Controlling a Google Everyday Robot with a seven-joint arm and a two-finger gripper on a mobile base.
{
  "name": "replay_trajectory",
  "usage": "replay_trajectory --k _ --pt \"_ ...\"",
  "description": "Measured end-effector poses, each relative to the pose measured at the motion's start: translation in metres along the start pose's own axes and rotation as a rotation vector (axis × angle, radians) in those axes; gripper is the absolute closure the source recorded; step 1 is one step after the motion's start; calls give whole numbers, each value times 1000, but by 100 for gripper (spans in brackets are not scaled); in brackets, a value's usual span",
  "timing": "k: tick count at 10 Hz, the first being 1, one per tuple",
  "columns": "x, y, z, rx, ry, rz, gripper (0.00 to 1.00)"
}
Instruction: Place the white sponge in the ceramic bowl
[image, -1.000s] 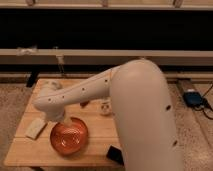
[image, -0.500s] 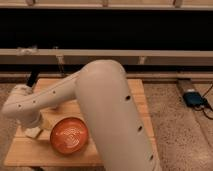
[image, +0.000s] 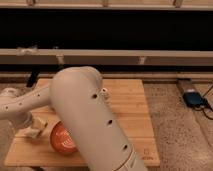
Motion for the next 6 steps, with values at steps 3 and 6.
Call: replay_trajectory --k 3,6 --pt "9 -5 17 -23 6 7 33" --pt "16 1 23 -39 16 25 59"
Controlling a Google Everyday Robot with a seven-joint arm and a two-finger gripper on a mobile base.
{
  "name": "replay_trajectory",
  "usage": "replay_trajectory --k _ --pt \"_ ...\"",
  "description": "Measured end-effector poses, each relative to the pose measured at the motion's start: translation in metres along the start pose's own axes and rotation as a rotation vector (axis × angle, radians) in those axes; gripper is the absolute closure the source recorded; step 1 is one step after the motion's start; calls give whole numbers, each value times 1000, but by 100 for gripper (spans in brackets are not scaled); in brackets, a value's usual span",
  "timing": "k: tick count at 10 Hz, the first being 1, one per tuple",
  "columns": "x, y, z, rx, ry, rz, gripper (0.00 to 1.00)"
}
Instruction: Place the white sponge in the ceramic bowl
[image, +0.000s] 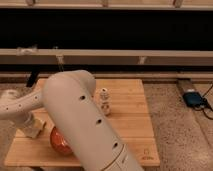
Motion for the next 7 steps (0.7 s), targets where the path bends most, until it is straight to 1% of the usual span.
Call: replay_trajectory --k 1,2,3,4,6,7 --pt "0 4 2 -5 3 4 72" --pt "1 12 1 -5 9 7 81" --pt "0 21 -4 0 15 9 92" --pt "-4 27 -14 13 23 6 98" --pt "-9 41 -42 42 45 3 100" --pt "-13 50 -62 62 60 1 100"
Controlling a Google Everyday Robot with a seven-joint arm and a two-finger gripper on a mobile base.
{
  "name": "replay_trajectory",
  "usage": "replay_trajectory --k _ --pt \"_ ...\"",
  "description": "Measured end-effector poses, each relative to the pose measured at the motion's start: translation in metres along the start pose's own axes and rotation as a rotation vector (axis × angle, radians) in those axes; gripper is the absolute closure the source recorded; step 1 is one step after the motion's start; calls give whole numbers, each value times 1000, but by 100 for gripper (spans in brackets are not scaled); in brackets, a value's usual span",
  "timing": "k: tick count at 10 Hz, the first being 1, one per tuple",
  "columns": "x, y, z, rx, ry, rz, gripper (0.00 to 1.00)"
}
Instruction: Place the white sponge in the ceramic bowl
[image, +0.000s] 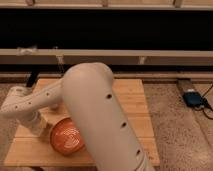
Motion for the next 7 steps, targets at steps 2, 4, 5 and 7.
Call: replay_trajectory --k 2,4,5,7 --pt "-5 18 -33 29 27 4 100" --pt "-10 47 -52 40 47 30 100" --pt "-6 66 -54 38 52 55 96" --pt "2 103 -52 27 44 121 77"
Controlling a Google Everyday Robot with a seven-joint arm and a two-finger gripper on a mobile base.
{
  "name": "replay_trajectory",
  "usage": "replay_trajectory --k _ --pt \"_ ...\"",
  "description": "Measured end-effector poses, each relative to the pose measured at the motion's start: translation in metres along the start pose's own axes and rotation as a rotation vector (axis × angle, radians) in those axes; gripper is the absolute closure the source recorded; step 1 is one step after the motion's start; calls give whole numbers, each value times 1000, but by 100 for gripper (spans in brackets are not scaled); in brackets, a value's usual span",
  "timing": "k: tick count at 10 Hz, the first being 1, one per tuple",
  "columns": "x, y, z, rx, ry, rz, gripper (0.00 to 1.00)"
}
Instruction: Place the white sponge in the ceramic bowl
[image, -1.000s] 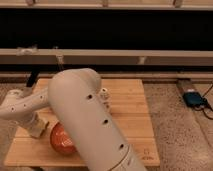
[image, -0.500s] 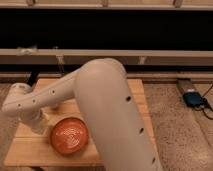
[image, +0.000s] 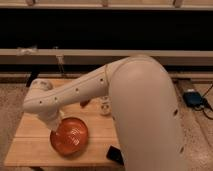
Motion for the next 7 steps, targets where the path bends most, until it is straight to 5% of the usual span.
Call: replay_trajectory --k 5,7 --pt "4 51 11 -4 -59 115 28" --pt "-7 67 9 1 -80 136 20"
